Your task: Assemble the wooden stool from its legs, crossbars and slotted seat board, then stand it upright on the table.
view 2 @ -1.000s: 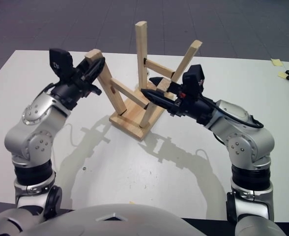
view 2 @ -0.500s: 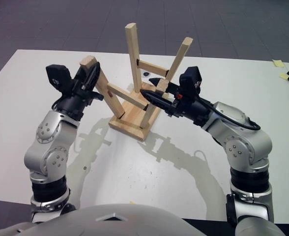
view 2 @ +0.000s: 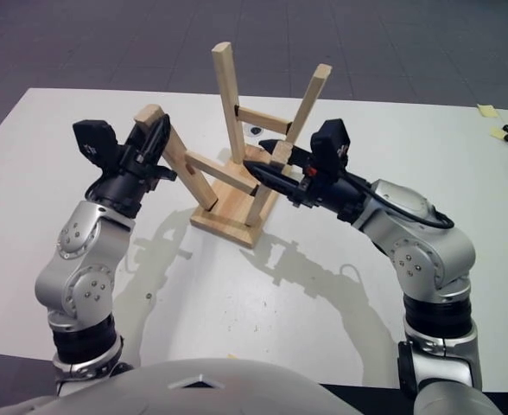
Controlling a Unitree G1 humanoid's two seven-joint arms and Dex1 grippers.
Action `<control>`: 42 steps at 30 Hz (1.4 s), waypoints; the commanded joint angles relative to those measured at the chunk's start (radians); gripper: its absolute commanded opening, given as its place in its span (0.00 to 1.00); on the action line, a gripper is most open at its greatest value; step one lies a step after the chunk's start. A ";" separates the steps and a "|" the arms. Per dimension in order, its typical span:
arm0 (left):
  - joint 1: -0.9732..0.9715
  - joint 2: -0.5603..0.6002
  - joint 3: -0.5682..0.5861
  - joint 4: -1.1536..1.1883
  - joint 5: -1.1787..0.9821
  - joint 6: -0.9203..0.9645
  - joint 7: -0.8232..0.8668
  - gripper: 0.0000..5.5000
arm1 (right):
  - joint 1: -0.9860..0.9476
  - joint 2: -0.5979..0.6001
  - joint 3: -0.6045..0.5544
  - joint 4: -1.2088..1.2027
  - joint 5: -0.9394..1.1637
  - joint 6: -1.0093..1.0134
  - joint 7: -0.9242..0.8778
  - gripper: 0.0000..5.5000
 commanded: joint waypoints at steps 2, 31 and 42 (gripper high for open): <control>-0.039 -0.005 0.036 -0.037 0.049 -0.099 0.041 0.19 | 0.043 -0.018 0.016 0.023 -0.011 0.047 -0.003 0.40; -0.067 0.063 0.025 -0.073 0.013 -0.079 -0.022 0.19 | 0.078 -0.044 0.023 0.012 -0.019 0.037 0.016 0.40; -0.081 0.115 0.085 0.029 0.101 -0.212 -0.031 0.19 | 0.064 -0.045 0.030 0.024 -0.027 0.032 0.012 0.40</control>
